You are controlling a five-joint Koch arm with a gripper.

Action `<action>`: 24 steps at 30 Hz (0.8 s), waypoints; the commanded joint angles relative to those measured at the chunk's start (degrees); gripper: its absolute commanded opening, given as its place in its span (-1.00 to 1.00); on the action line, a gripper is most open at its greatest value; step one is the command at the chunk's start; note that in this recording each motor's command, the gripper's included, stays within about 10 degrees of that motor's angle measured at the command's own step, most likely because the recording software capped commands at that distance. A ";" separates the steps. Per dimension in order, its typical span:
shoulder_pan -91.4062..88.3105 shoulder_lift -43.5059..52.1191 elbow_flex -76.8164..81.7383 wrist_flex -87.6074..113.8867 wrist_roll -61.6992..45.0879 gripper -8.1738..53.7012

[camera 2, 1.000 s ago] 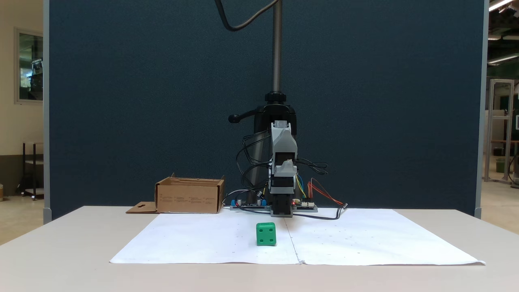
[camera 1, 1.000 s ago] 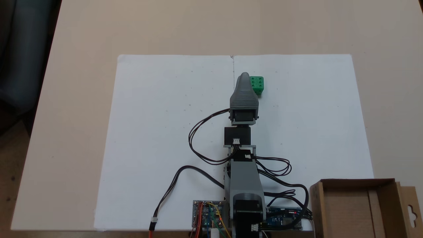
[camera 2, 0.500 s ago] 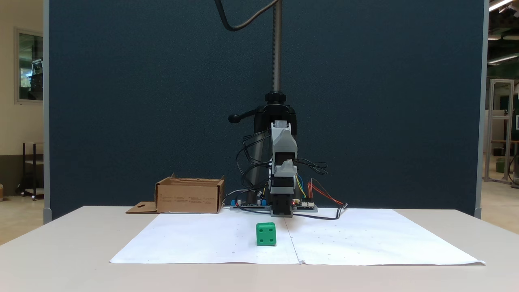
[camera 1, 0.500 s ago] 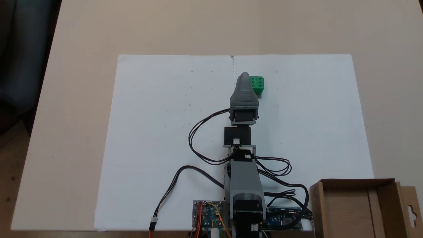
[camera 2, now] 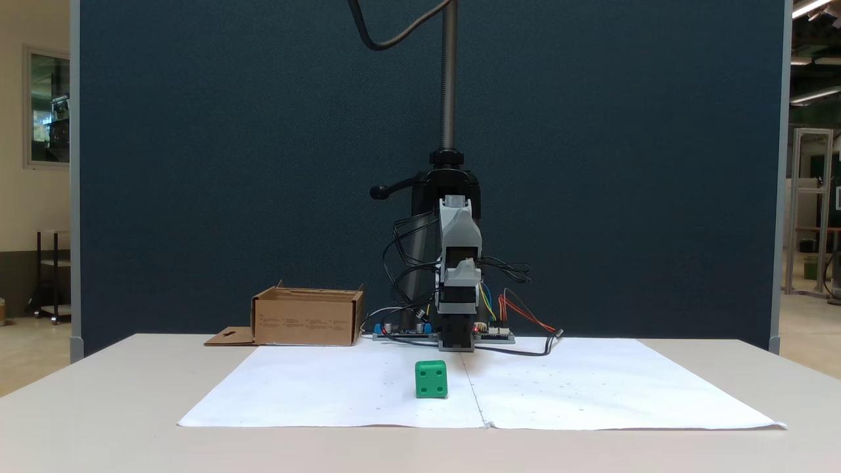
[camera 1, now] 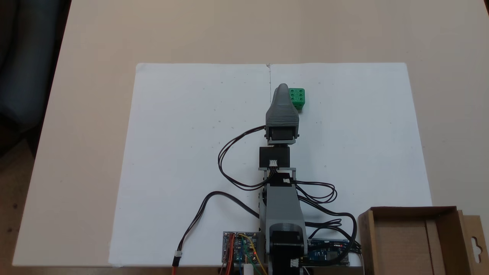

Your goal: Grasp a green dice and put it in the bin.

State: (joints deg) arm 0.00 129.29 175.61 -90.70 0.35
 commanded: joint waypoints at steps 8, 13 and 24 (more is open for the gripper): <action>0.62 6.33 3.78 -0.53 -3.08 0.69; 0.62 6.42 3.78 -0.62 -3.08 0.68; 0.44 6.33 -0.18 6.77 -3.52 0.62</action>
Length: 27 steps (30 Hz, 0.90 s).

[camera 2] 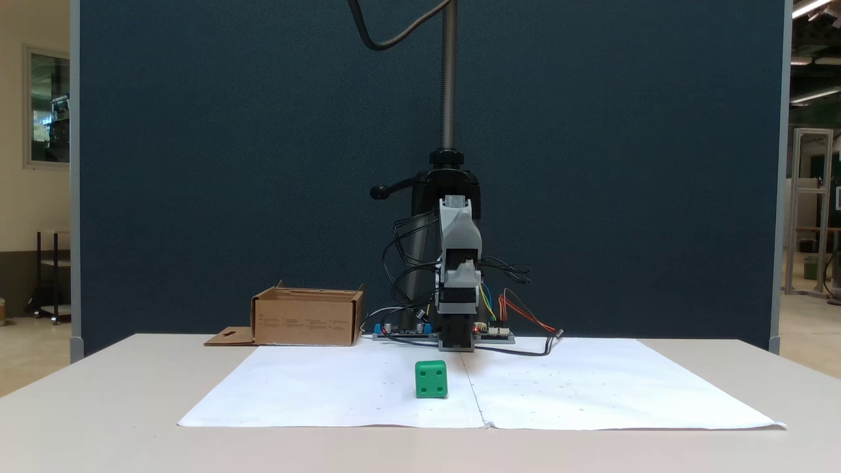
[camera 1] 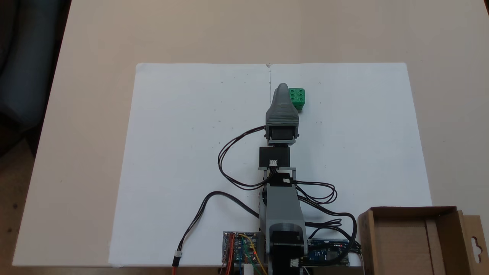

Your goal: Grasp a green dice and put it in the bin.

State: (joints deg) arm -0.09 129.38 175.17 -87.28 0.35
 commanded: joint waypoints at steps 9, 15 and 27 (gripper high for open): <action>1.05 6.24 -13.45 36.72 -3.43 0.61; 3.43 6.24 -23.64 60.27 -3.34 0.62; 6.86 6.06 -47.37 104.31 -3.34 0.66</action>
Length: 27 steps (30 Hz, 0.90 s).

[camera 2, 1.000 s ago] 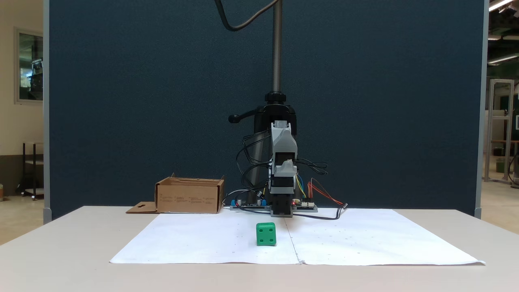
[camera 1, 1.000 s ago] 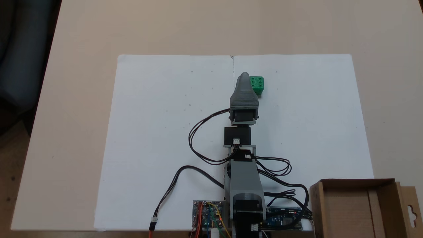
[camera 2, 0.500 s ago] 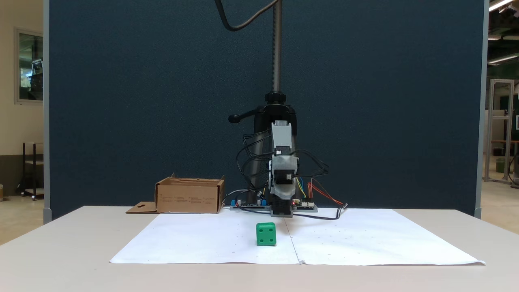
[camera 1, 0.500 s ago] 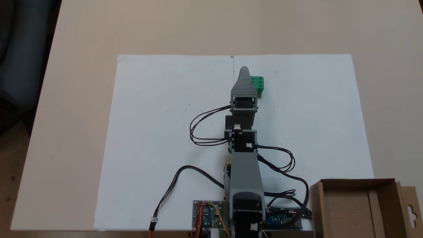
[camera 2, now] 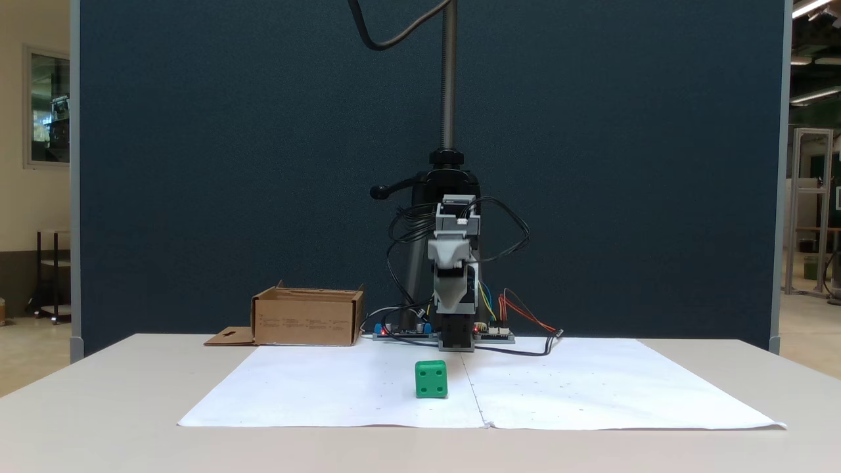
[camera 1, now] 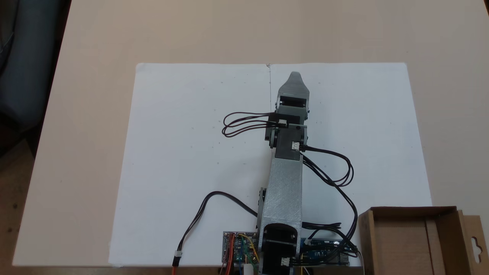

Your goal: Grasp a green dice and put it in the bin.

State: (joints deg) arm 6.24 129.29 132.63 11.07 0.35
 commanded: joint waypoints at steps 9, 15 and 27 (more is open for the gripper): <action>-3.43 -1.23 -24.61 34.43 -2.81 0.67; -7.56 -11.07 -34.28 51.77 -0.97 0.67; -7.82 -22.85 -47.55 56.95 -0.44 0.80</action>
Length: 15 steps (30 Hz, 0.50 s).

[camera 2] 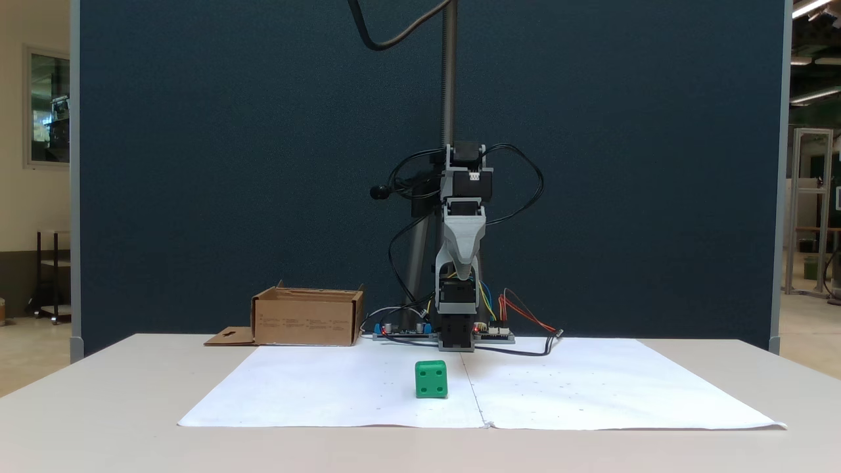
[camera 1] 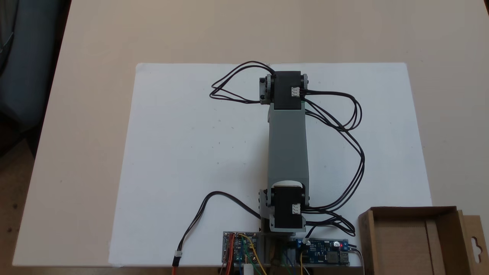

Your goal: Grasp a green dice and put it in the bin.

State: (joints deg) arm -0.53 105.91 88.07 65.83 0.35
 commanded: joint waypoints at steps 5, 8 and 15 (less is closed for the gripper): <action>-2.11 0.09 -2.99 1.14 -0.44 0.82; -1.93 -1.58 -2.99 -0.09 0.00 0.82; -1.23 -4.57 -3.08 -1.49 0.18 0.85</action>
State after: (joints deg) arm -0.97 100.63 87.10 65.04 0.35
